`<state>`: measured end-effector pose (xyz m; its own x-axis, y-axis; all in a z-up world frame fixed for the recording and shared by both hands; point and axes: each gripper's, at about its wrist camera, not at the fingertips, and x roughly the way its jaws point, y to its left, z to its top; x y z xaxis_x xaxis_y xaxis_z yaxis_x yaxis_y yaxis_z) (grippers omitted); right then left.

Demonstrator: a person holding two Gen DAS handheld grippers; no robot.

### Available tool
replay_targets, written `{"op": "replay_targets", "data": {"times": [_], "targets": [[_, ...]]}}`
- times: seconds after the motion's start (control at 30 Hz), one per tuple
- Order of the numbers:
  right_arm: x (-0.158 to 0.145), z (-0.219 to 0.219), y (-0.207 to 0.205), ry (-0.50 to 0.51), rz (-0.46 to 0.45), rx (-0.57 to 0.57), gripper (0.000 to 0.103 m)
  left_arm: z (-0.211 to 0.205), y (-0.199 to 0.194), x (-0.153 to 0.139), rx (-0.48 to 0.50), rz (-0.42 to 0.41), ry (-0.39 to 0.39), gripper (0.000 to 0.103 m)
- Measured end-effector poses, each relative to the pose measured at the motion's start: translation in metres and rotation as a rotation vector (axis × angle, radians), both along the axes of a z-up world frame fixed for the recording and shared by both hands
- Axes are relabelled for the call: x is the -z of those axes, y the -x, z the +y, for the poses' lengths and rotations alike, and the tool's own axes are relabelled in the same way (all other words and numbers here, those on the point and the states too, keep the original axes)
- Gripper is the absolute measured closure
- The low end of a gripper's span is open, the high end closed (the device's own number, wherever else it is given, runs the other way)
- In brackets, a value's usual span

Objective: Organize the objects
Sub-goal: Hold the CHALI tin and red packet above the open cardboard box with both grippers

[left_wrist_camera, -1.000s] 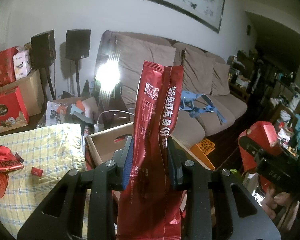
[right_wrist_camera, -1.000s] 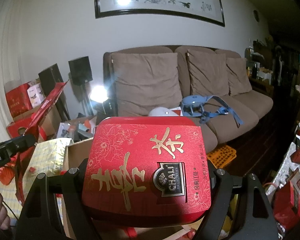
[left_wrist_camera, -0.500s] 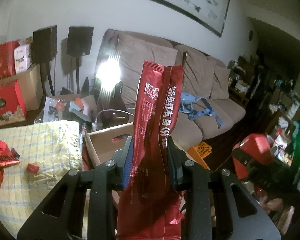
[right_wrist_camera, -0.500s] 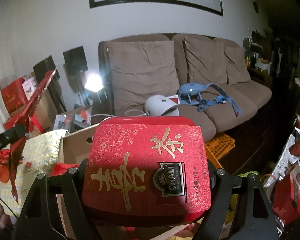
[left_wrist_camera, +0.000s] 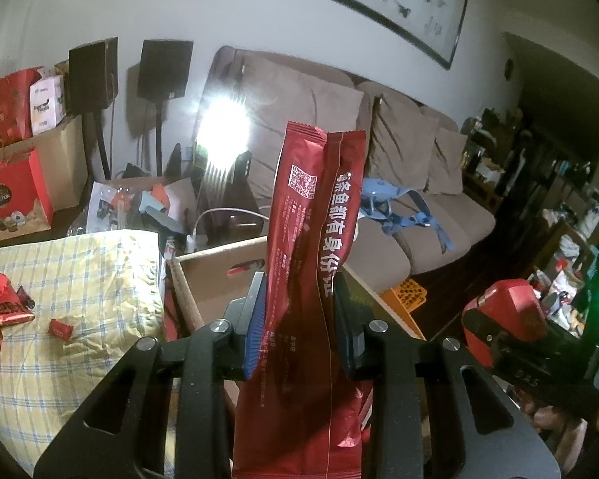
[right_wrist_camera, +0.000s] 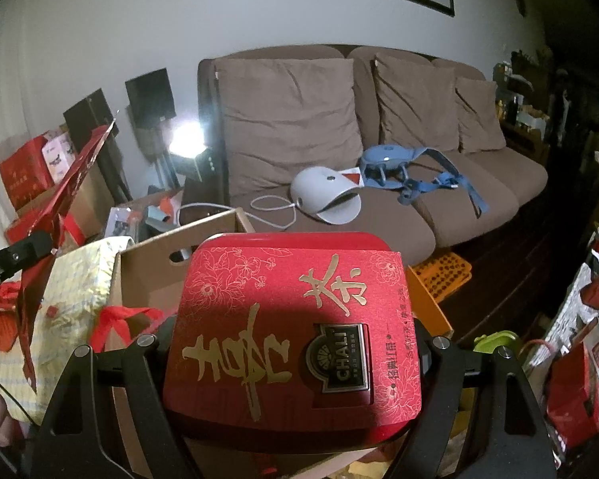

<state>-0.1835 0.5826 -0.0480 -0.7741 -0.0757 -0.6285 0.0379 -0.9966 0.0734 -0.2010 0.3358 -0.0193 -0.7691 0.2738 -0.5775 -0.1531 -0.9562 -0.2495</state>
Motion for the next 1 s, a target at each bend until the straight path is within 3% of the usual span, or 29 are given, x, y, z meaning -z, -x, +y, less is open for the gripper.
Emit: {"op": "replay_targets", "data": {"times": [1.0], "targets": [[0.019,-0.011,0.011,-0.048,-0.063,-0.038,0.020,-0.005,0.019,0.030,-0.002,-0.067,0.020,0.074]]}}
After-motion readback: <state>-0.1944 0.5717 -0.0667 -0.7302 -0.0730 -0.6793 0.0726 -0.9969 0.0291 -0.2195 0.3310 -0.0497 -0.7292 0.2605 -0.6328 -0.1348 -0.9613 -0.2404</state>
